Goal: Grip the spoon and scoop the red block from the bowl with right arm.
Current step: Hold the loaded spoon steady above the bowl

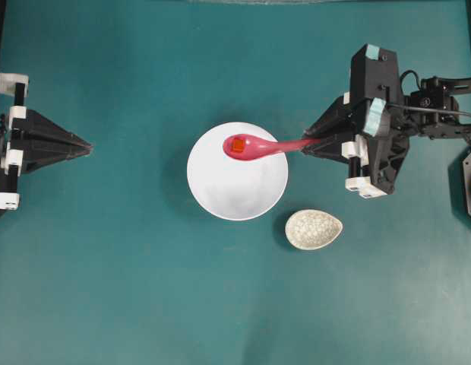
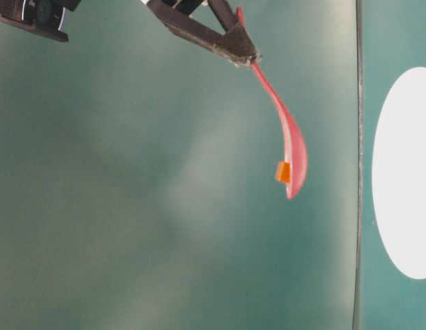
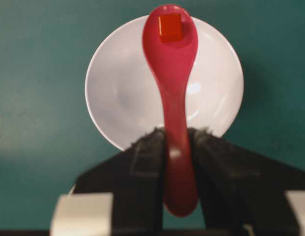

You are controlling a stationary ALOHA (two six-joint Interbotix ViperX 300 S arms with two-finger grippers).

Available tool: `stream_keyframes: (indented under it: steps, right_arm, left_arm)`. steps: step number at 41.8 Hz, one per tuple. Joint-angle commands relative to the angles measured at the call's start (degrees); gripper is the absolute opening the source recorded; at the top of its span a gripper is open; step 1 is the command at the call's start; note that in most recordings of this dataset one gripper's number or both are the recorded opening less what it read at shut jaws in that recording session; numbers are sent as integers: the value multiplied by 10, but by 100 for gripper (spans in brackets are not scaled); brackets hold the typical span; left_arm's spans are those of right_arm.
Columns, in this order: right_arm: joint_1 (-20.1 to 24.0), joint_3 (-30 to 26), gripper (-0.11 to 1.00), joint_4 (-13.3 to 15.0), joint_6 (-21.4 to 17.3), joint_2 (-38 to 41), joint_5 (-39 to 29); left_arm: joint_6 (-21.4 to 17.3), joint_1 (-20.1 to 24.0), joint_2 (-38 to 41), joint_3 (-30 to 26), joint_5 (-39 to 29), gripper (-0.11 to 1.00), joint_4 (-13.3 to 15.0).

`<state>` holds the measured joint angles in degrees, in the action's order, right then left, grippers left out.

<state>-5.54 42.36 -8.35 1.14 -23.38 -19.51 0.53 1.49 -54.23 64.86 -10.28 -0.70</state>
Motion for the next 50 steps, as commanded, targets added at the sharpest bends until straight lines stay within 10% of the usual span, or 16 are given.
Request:
stream_keyframes:
  steps: [1,50]
  right_arm:
    - [-1,-7,24,2,2,-10,2]
    - [-1,-4,24,1,-4,-13,-13]
  left_arm:
    - [-2,-1,4,-18,4,0,-2]
    - [0,-1,6,-13,-6,0,-2]
